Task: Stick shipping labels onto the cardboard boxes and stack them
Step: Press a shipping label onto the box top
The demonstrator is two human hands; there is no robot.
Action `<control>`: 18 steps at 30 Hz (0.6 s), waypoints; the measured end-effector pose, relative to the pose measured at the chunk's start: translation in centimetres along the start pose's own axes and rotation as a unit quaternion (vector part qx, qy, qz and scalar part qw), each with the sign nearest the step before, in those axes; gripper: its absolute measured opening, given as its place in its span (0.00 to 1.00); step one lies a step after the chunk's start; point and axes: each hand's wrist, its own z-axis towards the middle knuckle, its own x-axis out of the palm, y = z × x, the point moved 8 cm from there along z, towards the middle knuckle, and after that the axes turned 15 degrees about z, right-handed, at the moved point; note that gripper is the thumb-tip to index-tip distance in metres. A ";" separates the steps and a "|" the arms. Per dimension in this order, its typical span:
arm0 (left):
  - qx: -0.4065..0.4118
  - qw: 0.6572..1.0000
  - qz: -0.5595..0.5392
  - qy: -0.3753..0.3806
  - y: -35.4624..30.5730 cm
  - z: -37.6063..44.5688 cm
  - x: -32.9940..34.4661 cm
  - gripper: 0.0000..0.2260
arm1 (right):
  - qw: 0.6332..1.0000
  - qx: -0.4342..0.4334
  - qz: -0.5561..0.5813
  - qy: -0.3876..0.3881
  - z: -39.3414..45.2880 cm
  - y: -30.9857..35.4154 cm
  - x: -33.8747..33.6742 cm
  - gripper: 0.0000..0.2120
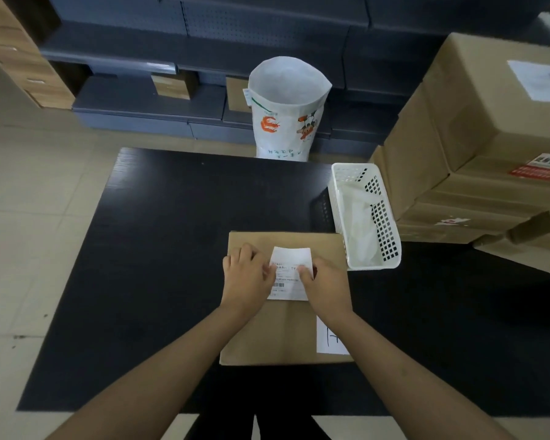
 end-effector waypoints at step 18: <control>0.196 0.969 0.144 0.031 -4.0 -3.6 3.0 0.23 | 0.955 -0.236 -0.176 -0.045 -2.0 0.9 2.5 0.23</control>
